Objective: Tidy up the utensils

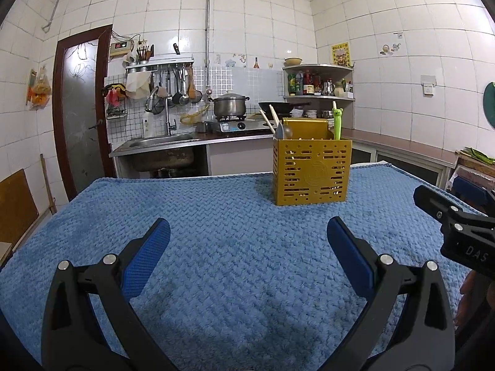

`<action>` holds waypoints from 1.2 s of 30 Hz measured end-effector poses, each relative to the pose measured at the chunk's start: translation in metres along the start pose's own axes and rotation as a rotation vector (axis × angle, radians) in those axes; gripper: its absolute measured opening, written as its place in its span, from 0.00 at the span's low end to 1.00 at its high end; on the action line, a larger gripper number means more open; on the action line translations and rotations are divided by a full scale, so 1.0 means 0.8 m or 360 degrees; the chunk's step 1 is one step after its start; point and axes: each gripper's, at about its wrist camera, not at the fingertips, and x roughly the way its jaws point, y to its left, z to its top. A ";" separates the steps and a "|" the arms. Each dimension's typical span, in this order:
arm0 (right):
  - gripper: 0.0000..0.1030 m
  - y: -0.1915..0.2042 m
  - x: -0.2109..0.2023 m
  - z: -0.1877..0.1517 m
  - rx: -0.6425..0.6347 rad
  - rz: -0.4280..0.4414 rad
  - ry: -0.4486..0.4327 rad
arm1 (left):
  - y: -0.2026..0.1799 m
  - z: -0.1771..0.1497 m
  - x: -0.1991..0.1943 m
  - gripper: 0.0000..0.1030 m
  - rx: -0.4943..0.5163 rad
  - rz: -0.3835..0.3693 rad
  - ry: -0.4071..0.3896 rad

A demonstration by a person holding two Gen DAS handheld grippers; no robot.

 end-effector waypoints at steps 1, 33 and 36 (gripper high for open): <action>0.96 0.000 0.000 0.000 0.0002 0.0002 0.0000 | 0.000 0.000 0.000 0.95 -0.0003 0.0000 0.0002; 0.96 -0.002 0.000 0.000 0.0000 0.0000 0.0003 | 0.002 0.002 -0.003 0.95 -0.0013 0.0025 -0.0012; 0.96 -0.003 0.001 0.000 0.0000 0.0000 0.0002 | 0.000 0.002 -0.003 0.95 -0.0012 0.0027 -0.0012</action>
